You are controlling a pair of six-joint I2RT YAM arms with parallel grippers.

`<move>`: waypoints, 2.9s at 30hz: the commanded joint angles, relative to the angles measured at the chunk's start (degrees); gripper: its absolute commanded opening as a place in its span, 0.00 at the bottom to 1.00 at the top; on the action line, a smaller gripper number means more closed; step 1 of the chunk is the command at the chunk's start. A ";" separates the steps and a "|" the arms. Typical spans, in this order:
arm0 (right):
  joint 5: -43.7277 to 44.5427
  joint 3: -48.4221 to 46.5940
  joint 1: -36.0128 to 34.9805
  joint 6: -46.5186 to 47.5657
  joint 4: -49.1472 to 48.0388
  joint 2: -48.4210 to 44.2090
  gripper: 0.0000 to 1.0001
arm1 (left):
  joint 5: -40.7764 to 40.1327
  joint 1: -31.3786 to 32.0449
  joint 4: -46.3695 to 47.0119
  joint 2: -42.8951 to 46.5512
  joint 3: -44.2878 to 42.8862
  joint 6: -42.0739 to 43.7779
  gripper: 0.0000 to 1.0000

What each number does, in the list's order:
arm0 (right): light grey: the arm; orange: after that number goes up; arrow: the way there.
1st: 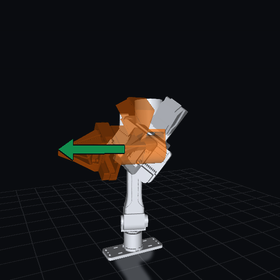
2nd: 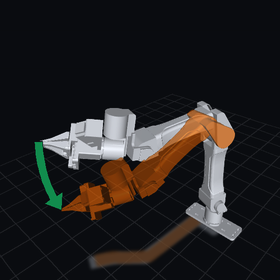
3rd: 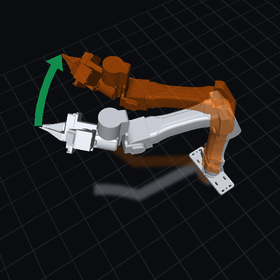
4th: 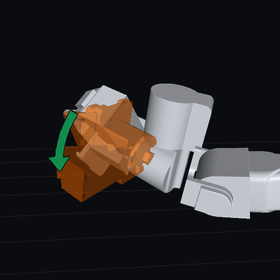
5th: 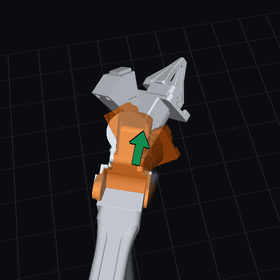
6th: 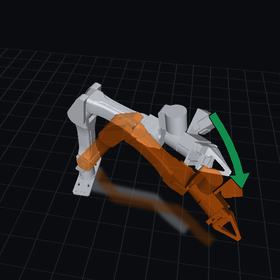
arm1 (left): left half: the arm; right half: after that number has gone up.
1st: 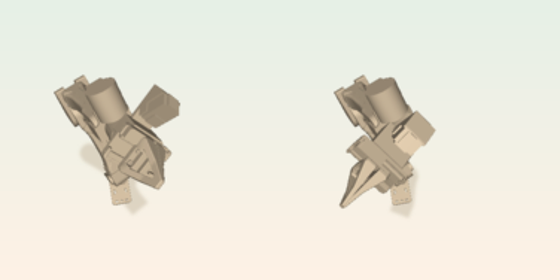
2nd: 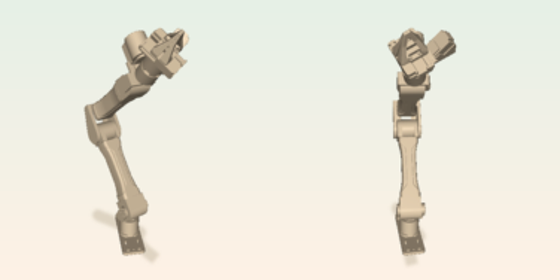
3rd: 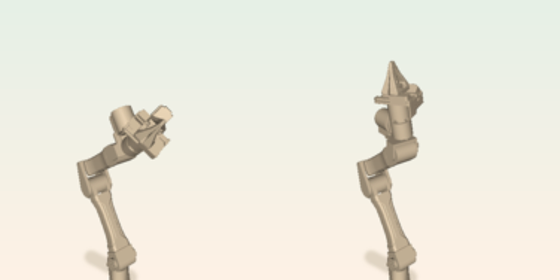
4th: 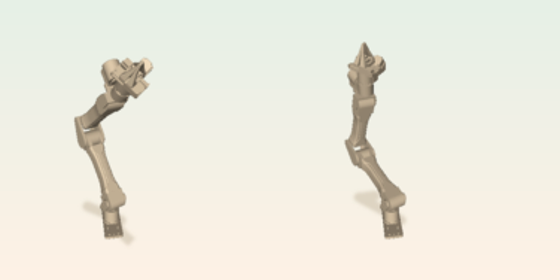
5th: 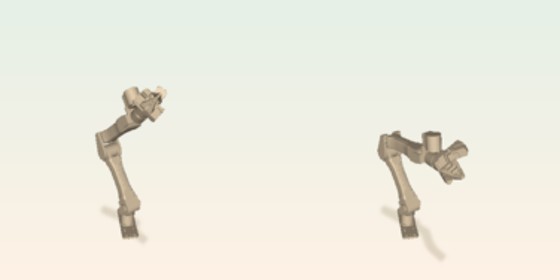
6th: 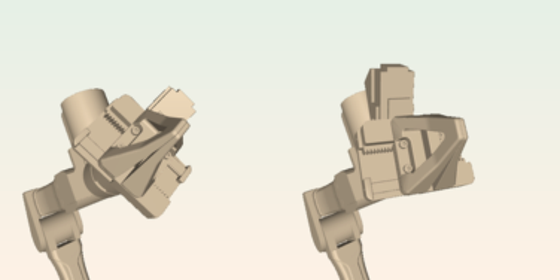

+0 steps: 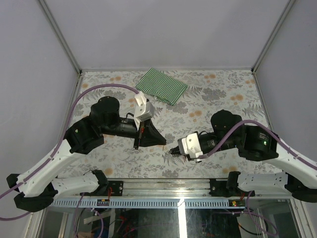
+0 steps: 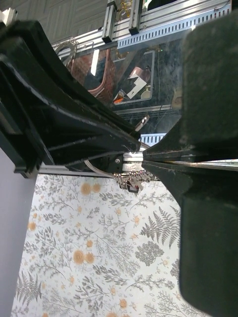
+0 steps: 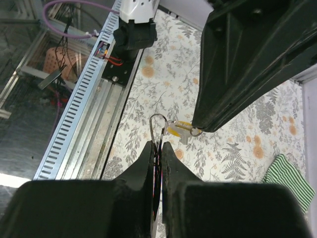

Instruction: Put the keys on the keyring

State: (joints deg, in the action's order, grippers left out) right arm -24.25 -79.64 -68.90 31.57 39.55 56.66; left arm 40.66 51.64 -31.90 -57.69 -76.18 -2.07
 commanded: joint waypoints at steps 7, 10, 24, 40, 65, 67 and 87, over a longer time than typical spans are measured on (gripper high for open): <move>-0.48 -4.58 -0.28 5.86 3.92 3.10 0.00 | 5.77 -0.19 -2.29 -1.81 -3.88 2.23 0.00; -0.60 -5.23 -0.27 6.43 4.00 3.94 0.00 | 6.43 -0.20 -2.60 -2.34 -4.32 2.32 0.00; 0.21 -5.24 -0.27 7.88 2.71 4.79 0.00 | 10.22 -0.10 -3.98 -3.20 -5.28 3.28 0.00; -1.97 -5.78 -0.27 7.50 1.77 5.04 0.00 | 11.39 -0.12 -5.94 -4.91 -5.90 4.18 0.00; -0.97 -5.86 -0.27 7.62 3.56 5.17 0.00 | 16.05 0.73 -12.13 -6.64 -8.01 6.89 0.00; -0.89 -5.97 -0.27 7.67 3.87 5.21 0.00 | 15.74 0.87 -12.55 -6.78 -8.08 7.08 0.00; 1.30 -7.23 -0.27 7.82 8.02 4.35 0.00 | 11.96 0.92 -17.16 -7.66 -9.42 8.66 0.00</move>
State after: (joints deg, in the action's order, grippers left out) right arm -24.40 -83.83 -68.97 39.05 47.64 62.13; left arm 53.60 52.14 -45.28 -65.52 -83.77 5.98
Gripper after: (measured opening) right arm 0.037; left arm 0.008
